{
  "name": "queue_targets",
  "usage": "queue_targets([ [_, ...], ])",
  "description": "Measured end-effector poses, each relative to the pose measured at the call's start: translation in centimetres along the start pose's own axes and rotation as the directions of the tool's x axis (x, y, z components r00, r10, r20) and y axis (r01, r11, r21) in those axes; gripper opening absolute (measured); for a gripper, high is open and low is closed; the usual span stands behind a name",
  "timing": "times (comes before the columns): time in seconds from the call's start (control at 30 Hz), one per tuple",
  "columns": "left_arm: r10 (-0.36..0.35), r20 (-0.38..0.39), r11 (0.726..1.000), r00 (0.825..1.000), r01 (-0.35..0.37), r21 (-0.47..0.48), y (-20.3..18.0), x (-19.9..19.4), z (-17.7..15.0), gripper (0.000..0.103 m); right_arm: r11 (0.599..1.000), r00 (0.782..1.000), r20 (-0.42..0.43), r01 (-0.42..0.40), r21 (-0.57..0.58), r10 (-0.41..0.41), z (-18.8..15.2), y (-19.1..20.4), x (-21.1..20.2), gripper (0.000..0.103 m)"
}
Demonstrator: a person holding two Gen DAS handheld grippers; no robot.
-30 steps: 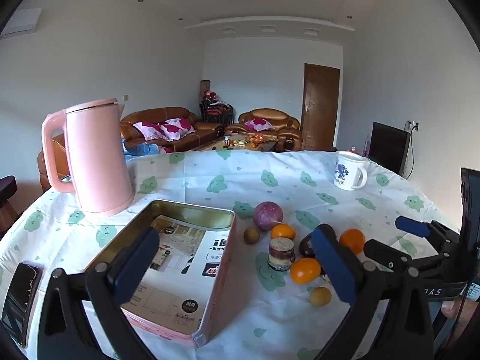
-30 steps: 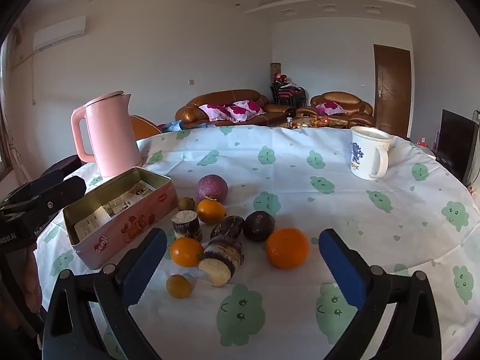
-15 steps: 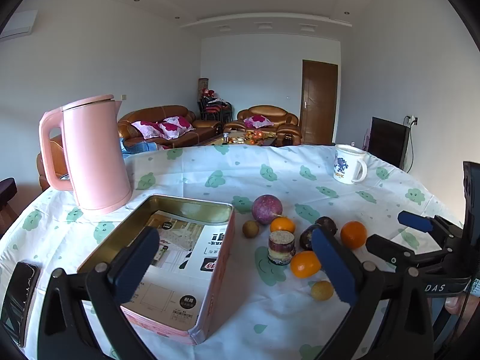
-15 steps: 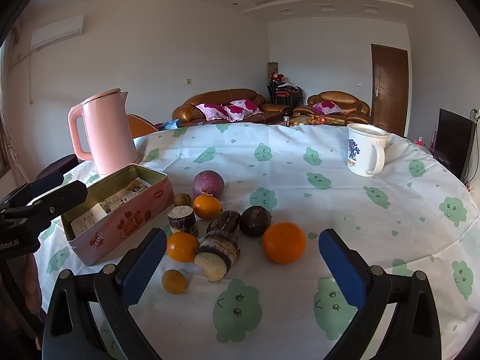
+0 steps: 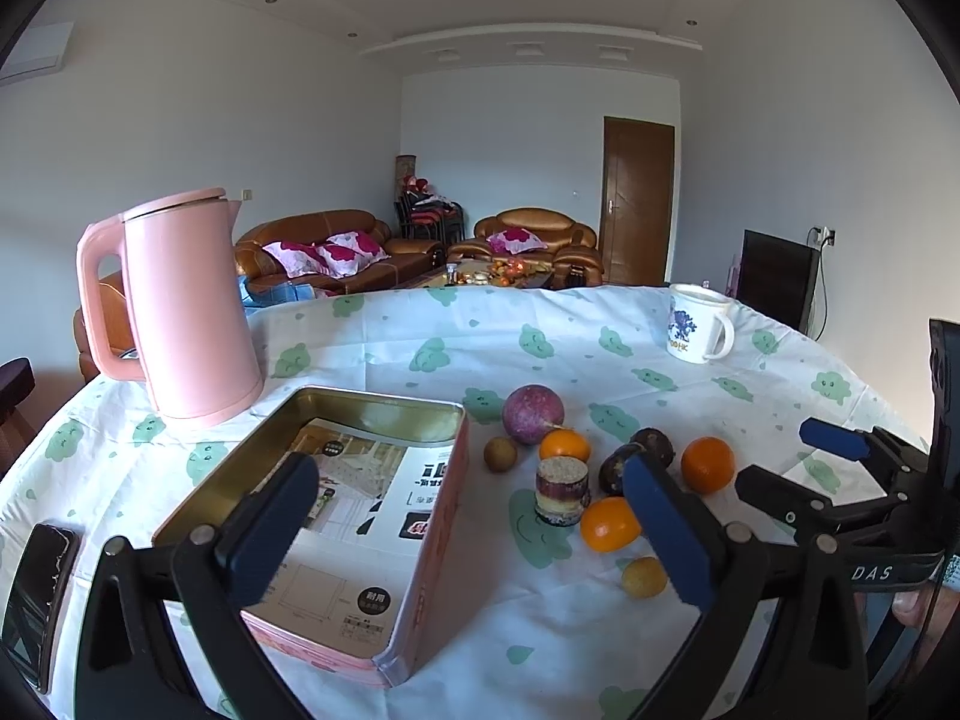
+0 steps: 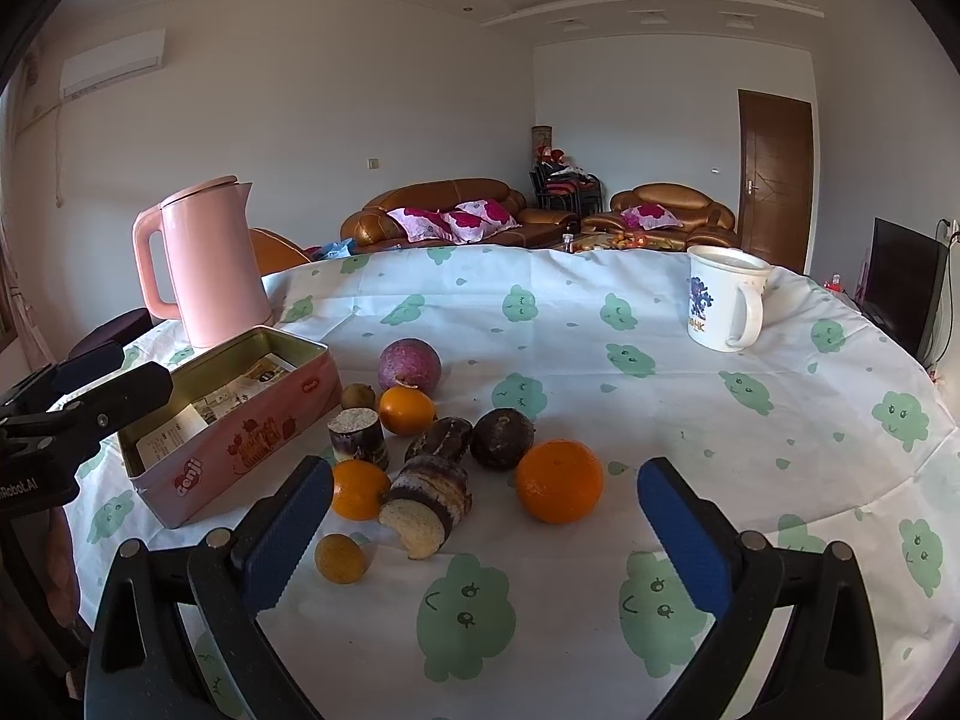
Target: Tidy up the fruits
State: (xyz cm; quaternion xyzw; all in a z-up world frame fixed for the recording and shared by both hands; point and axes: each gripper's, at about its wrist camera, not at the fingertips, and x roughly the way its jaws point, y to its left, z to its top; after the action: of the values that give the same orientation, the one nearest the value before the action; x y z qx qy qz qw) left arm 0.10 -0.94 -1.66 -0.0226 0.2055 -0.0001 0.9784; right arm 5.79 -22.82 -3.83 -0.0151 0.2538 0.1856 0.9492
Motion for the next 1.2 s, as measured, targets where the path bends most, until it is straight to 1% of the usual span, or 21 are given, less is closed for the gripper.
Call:
queue_targets([
  [1.07,-0.006,-0.025,1.000,1.000,0.006,0.015,-0.6,0.7,-0.9,0.103,1.000,1.000,-0.005,0.006,-0.009,-0.006,-0.4,0.2,0.0,0.102],
  [1.2,-0.013,-0.032,1.000,0.999,0.014,0.023,-1.0,0.8,-1.1,0.103,1.000,1.000,-0.001,0.017,-0.012,-0.017,-0.5,0.1,0.1,0.102],
])
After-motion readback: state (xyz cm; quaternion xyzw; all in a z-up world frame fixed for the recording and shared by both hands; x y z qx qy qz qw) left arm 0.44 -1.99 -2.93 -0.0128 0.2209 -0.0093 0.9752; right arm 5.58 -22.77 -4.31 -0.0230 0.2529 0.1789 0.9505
